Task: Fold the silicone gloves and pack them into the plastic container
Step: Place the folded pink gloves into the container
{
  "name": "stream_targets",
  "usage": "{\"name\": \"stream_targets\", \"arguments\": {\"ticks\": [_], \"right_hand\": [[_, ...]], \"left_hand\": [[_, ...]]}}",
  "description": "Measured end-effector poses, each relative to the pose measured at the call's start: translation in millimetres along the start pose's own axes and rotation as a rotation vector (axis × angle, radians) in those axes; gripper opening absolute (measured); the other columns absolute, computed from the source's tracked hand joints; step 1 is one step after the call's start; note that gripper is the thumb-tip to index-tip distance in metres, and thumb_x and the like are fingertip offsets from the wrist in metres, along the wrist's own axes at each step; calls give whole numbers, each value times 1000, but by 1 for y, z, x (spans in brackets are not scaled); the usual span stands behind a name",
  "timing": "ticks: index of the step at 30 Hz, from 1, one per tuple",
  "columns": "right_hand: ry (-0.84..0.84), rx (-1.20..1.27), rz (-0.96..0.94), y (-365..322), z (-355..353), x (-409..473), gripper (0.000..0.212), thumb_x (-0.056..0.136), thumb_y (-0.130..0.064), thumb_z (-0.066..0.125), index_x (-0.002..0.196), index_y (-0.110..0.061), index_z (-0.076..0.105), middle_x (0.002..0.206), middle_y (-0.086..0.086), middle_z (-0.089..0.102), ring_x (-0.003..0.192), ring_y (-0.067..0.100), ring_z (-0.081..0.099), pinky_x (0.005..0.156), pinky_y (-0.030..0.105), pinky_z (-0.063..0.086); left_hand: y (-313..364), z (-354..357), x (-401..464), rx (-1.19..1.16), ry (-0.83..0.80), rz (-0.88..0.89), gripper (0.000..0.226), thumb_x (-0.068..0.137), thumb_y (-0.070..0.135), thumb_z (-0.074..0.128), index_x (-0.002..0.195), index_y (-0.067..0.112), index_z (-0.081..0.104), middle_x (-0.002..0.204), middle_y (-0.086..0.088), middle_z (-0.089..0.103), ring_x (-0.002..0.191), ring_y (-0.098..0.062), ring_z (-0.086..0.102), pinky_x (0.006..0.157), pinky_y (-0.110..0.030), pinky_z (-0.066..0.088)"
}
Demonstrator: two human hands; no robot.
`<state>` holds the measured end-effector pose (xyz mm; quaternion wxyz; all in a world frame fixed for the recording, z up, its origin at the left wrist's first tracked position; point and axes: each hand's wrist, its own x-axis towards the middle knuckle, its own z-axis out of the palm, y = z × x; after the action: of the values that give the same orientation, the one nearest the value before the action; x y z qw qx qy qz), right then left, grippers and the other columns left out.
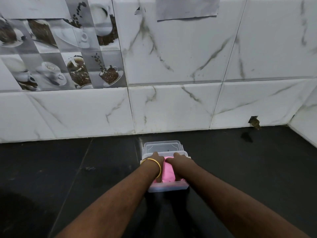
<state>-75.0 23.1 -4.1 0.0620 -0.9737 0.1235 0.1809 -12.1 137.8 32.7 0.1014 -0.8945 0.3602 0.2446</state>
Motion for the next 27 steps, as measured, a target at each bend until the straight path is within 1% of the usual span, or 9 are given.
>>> {"name": "stream_targets", "arguments": {"ticks": [6, 11, 14, 15, 19, 21, 23, 25, 27], "right_hand": [[28, -22, 16, -5, 9, 6, 71, 82, -11, 73, 144, -32, 47, 134, 13, 41, 126, 43, 44, 97, 48, 45], [-13, -43, 21, -6, 11, 11, 68, 87, -11, 69, 146, -32, 44, 142, 15, 36, 133, 46, 36, 103, 51, 42], [9, -23, 20, -9, 15, 12, 60, 93, -11, 59, 147, -32, 44, 142, 16, 36, 134, 47, 36, 105, 51, 41], [11, -20, 18, -9, 16, 12, 60, 94, -11, 57, 148, -33, 43, 143, 16, 36, 134, 47, 35, 105, 51, 41], [-10, -13, 18, -8, 16, 11, 67, 92, -9, 59, 150, -34, 38, 147, 16, 32, 139, 50, 28, 108, 52, 38], [-5, -9, 5, -7, 18, 10, 67, 92, -10, 60, 150, -34, 37, 145, 16, 34, 138, 49, 30, 108, 52, 38], [4, -21, -8, -5, 17, 9, 69, 90, -12, 62, 150, -34, 36, 140, 15, 39, 134, 47, 37, 108, 51, 38], [-31, -39, -11, -3, 11, 11, 76, 85, -15, 71, 150, -32, 36, 138, 15, 43, 130, 43, 44, 106, 48, 41], [-78, -20, -24, -1, -2, 14, 84, 76, -17, 81, 149, -26, 39, 141, 13, 48, 130, 37, 49, 104, 43, 45]], "left_hand": [[1, 12, 8, 5, 33, -18, 79, 74, 20, 80, 143, 17, 41, 141, -13, 37, 126, -39, 50, 100, -47, 43], [-3, 15, 18, 26, 33, 15, 77, 74, 21, 80, 141, 18, 43, 140, -13, 42, 127, -35, 49, 101, -44, 43], [-5, 16, 21, 22, 26, 31, 78, 72, 20, 81, 141, 18, 44, 139, -13, 43, 126, -35, 49, 101, -44, 43], [-5, 16, 22, 14, 26, 34, 78, 72, 20, 81, 141, 17, 44, 138, -14, 44, 126, -36, 50, 101, -44, 43], [-5, 19, 20, 8, 41, 54, 76, 76, 21, 77, 141, 14, 39, 139, -16, 42, 126, -36, 48, 103, -44, 41], [-4, 21, 20, 19, 41, 60, 76, 77, 22, 75, 142, 12, 36, 140, -17, 40, 127, -38, 47, 103, -45, 40], [-5, 19, 20, 21, 10, 72, 78, 77, 24, 76, 143, 11, 35, 139, -19, 40, 127, -40, 47, 105, -47, 41], [-9, 12, 23, 1, -34, 98, 77, 74, 28, 80, 139, 11, 44, 135, -18, 49, 123, -36, 52, 103, -44, 45], [-18, 1, 26, -74, -19, 114, 63, 73, 31, 80, 128, 12, 57, 124, -13, 62, 110, -30, 62, 92, -36, 52]]}}
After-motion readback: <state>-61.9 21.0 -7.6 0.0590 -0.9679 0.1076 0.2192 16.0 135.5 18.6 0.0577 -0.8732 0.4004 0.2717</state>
